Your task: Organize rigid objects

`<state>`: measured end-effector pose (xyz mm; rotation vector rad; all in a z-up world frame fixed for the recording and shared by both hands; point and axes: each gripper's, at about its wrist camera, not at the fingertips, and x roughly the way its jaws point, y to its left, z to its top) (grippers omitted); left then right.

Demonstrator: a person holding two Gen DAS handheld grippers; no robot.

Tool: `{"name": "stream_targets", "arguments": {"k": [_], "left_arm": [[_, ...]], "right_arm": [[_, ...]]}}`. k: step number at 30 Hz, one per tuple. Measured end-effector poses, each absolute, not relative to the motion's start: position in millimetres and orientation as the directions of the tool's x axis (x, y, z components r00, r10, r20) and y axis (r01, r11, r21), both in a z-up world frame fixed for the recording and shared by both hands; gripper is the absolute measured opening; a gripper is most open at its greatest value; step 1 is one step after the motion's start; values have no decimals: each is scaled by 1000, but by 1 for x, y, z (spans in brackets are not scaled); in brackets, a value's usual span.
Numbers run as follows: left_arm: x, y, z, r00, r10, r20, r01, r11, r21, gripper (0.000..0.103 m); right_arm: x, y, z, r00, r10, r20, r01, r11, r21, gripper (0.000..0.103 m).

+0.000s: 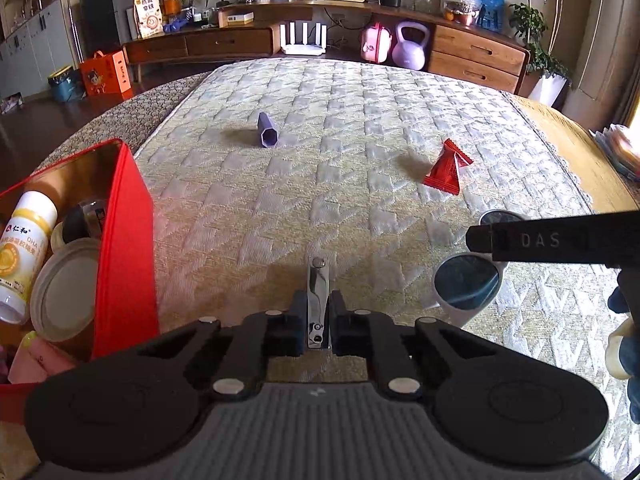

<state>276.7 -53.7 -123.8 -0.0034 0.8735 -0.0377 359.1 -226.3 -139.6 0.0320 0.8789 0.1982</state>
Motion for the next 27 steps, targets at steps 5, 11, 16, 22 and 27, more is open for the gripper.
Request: {"name": "stream_targets", "arguments": {"k": [5,11,16,22,27], "left_arm": [[269,-49,-120,638,-55,-768,46,998,-33,11],[256,-40,-113,632,-83,-771,61,996,-58,11],[245,-28,-101,641,-103,-761,63,995,-82,11],[235,-8,-86,650,-122,-750,51,992,-118,6],[231,4,-82,635,-166,-755,93,986,-139,6]], "right_arm": [[344,-229,-136,612,210,-763,-192,975,114,56],[326,-231,-125,614,243,-751,-227,966,127,56],[310,-229,-111,619,272,-736,-265,955,130,56],[296,-225,-99,625,289,-725,-290,948,128,56],[288,-223,-96,624,292,-725,-297,946,126,56]]}}
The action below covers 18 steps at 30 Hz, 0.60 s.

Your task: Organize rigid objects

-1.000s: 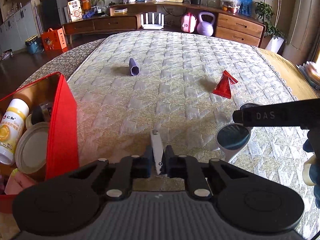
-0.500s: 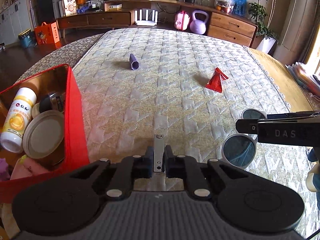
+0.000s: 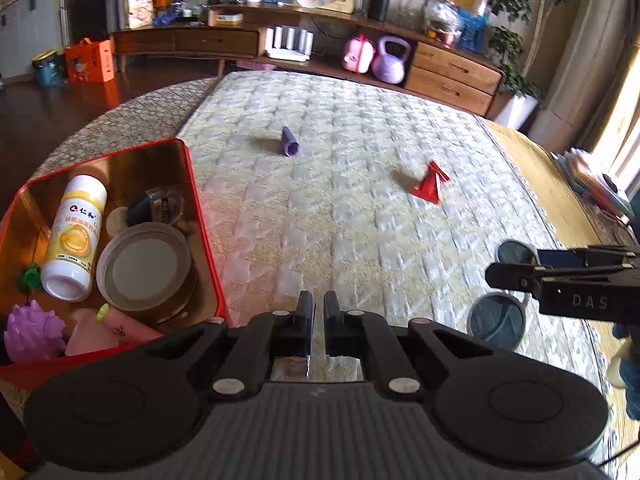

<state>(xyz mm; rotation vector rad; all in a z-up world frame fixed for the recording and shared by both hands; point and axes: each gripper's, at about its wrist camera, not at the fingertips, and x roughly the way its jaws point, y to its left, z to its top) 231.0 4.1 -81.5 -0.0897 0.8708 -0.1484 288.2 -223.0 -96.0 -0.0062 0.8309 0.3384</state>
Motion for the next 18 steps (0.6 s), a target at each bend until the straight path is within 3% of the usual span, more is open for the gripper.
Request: {"name": "stream_targets", "arguments": {"k": [10,13,17,18], "left_arm": [[211,-15,-105,627,-106,-772,177,984,8,10],[216,-17,-110,623,-113,-774,163,986,-13,24],[224,-23,-112,651,-95,-753,133,991,-10,64],[227,-25,-112,662,-84,-744,124,992,-2,65]], "right_arm": [[282,-224,-111,586,304,-751,-322,938,128,56],[282,-225,-114,579,309,-754,-321,937,137,56],[284,-227,-116,571,314,-759,-321,936,145,56],[284,-227,-117,569,314,-760,-320,936,147,56]]}}
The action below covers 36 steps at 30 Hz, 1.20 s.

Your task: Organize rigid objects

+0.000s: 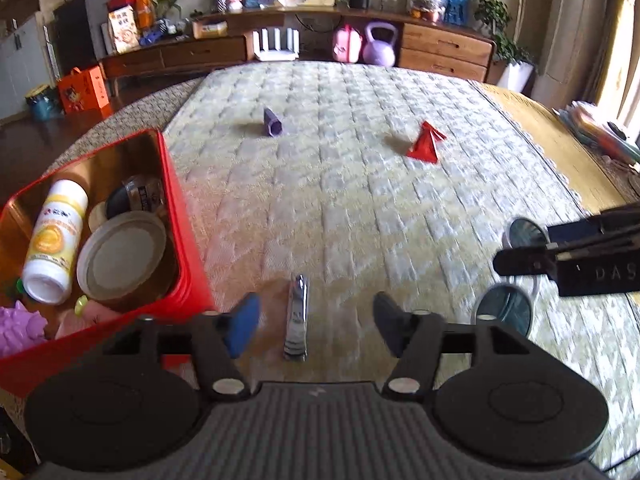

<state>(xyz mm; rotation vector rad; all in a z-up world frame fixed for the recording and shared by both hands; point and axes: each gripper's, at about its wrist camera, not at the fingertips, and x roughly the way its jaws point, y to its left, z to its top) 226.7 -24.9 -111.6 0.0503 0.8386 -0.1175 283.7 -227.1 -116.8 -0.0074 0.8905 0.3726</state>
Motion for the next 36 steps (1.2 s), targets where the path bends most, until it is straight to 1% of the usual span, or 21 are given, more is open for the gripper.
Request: {"name": "stream_targets", "arguments": {"k": [3,5,7,8,10,13,15,16,18,19,21,26,36], "left_arm": [[238,-29,-114,654,-79,-752,115,993,-4,65],[241,-34,-116,660,-60,-749,109,994,17,64],[244,-41,-119,650,-68,-757,138,990,30,60],[244,-43,-122,645,-58,-762,135,990,39,55],[243,-47,-127,646,-26,-763,126,989,72,54],[243,-46,-128,656,-29,-754,115,991,62,50],[245,-42,-128,654,-37,-756,97,995,36,41],[245,-41,-128,654,-46,-755,93,995,20,39],[243,-40,-127,660,-43,-750,84,996,17,24],[242,-39,-127,662,-40,-748,81,997,17,18],[240,-39,-127,665,-41,-746,80,997,17,11],[235,-41,-124,671,-30,-741,88,995,40,11],[225,-18,-93,675,-98,-732,75,995,-64,11]], "right_arm": [[285,-229,-119,564,316,-763,-316,936,154,56],[287,-230,-121,562,316,-764,-313,937,157,56],[287,-232,-122,559,319,-765,-312,936,163,56],[288,-232,-123,558,319,-766,-311,936,163,56],[287,-232,-124,555,322,-767,-313,935,166,56],[287,-234,-125,551,326,-768,-314,934,172,56],[287,-235,-125,550,328,-768,-312,934,175,56],[287,-235,-126,549,328,-769,-311,934,176,56],[287,-236,-125,549,328,-769,-311,934,177,56],[287,-235,-125,549,328,-769,-312,934,176,56],[287,-235,-126,550,328,-768,-313,934,175,56],[287,-233,-125,555,327,-765,-315,934,170,56],[275,-224,-98,585,350,-732,-370,918,143,56]]}}
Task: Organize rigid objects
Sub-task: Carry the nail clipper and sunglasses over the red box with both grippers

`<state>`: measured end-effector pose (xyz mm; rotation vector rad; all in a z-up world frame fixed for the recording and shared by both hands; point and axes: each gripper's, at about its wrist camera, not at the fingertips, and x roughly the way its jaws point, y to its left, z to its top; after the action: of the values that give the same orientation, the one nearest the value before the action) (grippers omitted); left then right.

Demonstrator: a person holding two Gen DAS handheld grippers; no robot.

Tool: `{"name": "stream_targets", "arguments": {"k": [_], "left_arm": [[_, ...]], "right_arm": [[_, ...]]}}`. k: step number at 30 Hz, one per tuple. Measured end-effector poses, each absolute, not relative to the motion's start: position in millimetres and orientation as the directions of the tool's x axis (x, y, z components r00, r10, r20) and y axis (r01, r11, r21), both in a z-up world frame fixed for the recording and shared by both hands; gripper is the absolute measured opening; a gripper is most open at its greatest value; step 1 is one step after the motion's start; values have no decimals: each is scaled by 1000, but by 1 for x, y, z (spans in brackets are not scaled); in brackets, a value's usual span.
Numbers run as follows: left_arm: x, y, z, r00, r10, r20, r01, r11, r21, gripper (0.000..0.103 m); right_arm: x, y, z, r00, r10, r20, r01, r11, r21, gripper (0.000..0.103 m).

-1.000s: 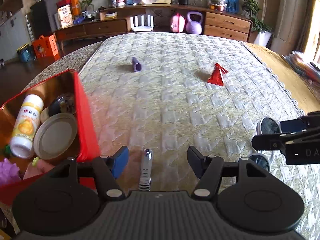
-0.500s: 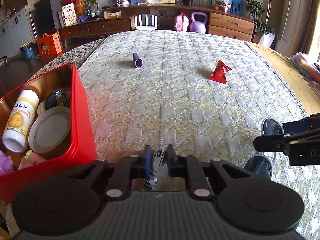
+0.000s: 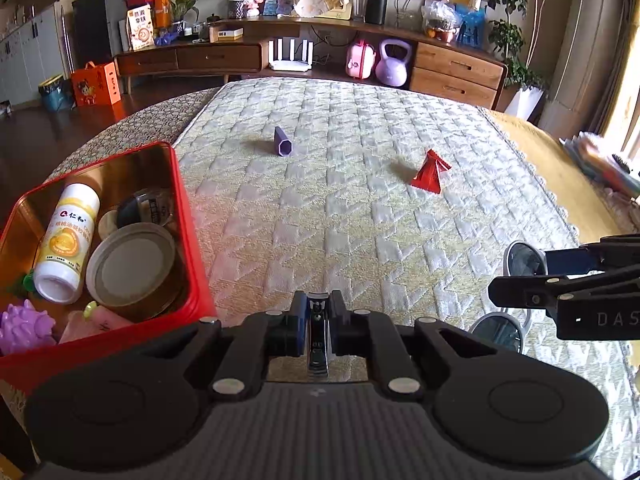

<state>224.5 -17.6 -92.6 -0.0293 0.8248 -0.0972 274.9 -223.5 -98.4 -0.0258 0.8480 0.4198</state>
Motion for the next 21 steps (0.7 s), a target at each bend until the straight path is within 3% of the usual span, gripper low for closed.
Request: {"name": "stream_targets", "arguments": {"k": [21], "left_arm": [[213,85,-21,718,-101,-688,-43,981,-189,11]], "right_arm": [[268,-151,-30,616,421,-666,-513,856,67,56]]}}
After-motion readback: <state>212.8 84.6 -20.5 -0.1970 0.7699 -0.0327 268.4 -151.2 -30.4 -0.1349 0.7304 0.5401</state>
